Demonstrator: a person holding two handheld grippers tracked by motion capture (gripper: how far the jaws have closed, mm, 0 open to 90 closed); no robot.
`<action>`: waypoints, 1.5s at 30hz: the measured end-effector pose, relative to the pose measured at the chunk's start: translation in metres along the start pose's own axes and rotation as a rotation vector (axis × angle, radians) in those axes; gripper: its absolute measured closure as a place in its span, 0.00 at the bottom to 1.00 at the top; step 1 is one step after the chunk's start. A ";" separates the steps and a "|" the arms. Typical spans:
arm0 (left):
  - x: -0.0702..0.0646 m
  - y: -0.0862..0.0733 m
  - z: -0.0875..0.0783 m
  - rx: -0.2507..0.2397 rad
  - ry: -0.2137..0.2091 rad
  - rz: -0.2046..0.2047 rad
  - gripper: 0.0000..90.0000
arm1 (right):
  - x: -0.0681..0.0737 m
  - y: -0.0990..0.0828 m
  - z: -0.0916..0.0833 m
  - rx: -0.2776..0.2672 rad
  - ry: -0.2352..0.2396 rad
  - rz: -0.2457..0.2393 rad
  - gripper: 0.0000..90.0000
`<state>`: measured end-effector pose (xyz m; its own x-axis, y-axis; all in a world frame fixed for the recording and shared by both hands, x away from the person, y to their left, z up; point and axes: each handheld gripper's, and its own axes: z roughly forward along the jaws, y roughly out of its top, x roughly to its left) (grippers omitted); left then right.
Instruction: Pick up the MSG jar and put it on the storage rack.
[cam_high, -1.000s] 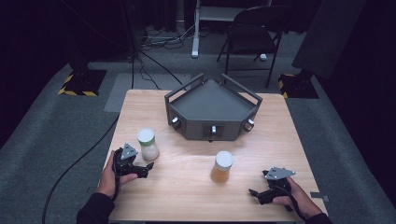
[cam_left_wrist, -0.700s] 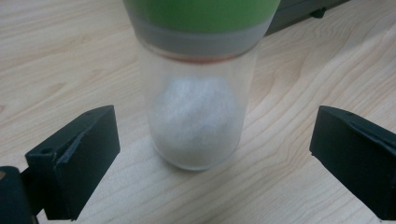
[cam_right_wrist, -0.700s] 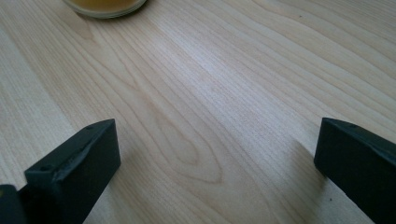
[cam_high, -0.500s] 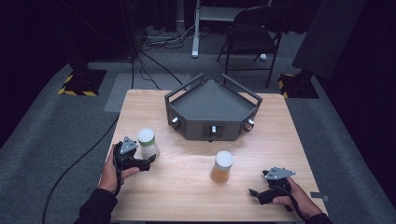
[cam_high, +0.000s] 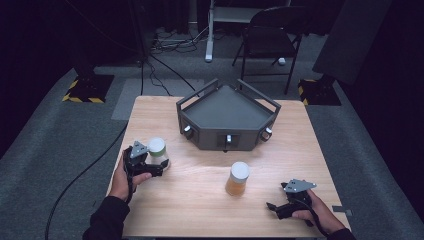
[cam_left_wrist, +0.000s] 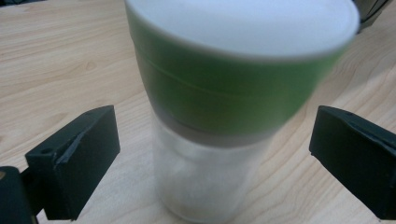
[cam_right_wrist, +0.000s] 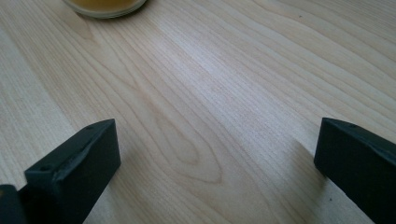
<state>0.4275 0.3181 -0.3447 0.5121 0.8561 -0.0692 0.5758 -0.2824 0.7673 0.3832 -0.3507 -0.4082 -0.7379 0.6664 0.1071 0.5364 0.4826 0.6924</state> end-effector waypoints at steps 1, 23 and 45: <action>0.001 0.000 0.002 -0.007 0.002 0.001 0.02 | 0.000 0.000 0.000 0.000 0.000 0.000 0.00; -0.007 -0.004 0.019 -0.077 0.032 0.029 0.38 | -0.001 0.000 0.000 0.000 0.002 -0.003 0.00; -0.019 0.001 0.009 -0.115 0.082 0.012 0.39 | -0.001 0.000 0.000 0.000 0.003 -0.004 0.00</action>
<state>0.4242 0.2976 -0.3488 0.4620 0.8868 -0.0112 0.4907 -0.2451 0.8361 0.3842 -0.3512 -0.4083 -0.7413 0.6626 0.1069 0.5336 0.4851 0.6928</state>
